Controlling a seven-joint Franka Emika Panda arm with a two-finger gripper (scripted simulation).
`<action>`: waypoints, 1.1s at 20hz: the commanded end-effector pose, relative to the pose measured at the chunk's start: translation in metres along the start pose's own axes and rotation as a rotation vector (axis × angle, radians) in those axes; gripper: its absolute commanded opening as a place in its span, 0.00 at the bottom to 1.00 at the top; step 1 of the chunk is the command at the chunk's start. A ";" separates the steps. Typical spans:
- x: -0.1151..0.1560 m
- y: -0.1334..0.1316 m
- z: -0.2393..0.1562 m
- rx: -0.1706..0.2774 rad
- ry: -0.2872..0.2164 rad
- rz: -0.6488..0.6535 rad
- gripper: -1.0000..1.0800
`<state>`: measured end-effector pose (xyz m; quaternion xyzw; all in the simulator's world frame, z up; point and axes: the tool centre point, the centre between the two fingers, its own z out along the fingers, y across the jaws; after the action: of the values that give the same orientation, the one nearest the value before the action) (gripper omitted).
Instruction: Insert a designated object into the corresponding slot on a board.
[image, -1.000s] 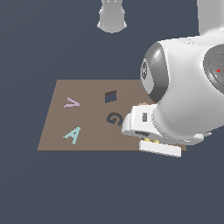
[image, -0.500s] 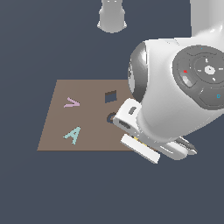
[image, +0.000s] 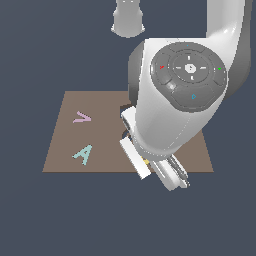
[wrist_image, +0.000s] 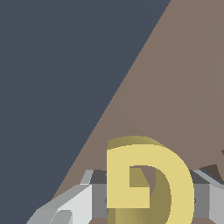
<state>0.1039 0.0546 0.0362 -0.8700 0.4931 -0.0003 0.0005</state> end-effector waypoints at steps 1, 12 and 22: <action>0.005 0.009 -0.001 0.001 0.000 0.120 0.00; 0.011 0.051 -0.003 0.001 0.000 0.579 0.00; 0.005 0.072 -0.004 0.000 -0.001 0.823 0.00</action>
<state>0.0471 0.0135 0.0397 -0.6123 0.7906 0.0001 0.0007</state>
